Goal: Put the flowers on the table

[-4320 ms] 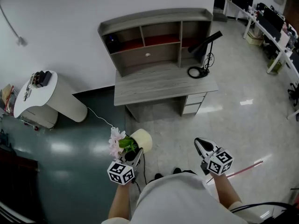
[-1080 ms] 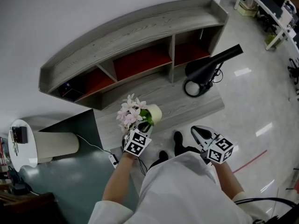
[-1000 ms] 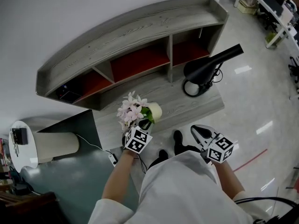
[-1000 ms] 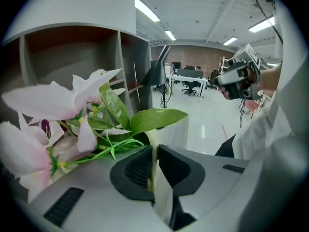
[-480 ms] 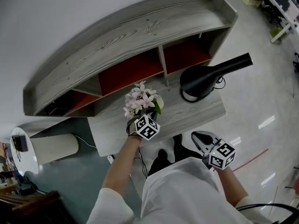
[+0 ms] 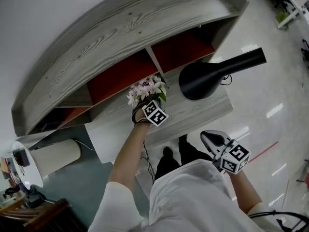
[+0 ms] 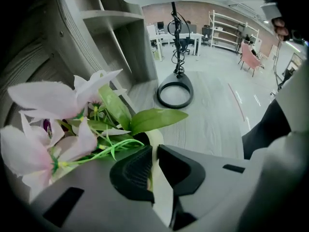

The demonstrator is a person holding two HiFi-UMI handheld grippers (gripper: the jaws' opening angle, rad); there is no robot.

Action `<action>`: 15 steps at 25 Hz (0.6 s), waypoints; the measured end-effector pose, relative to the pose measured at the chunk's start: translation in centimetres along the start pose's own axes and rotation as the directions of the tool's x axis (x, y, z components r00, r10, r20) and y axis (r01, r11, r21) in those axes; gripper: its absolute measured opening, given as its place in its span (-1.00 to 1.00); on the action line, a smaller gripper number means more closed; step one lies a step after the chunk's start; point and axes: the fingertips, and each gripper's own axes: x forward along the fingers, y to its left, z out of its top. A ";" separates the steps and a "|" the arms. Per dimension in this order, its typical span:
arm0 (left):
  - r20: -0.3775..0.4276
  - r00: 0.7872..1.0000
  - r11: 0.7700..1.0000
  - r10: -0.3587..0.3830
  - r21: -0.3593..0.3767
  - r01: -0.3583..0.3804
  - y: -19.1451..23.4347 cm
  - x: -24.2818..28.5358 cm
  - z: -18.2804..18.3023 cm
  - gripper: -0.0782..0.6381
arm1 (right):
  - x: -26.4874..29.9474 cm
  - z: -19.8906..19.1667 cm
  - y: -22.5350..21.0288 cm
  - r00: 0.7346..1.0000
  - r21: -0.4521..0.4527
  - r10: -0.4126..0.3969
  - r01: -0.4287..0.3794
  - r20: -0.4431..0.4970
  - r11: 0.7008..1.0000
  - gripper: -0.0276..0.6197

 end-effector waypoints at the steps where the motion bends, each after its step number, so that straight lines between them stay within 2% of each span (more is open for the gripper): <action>1: -0.012 1.000 1.000 -0.001 0.010 0.001 0.1 0.6 0.1 -0.64 | -0.2 -0.1 -0.2 1.000 0.004 -0.005 0.005 -0.002 1.000 -0.86; 9: -0.095 0.995 0.994 0.035 0.105 -0.025 1.2 3.8 0.7 -0.63 | -0.8 -0.7 -2.3 0.999 0.038 -0.039 0.040 -0.014 0.998 -0.86; 15: -0.107 0.993 0.987 0.051 0.160 -0.033 1.7 4.6 1.1 -0.61 | -0.7 -1.1 -2.9 0.999 0.047 -0.033 0.034 -0.020 0.998 -0.86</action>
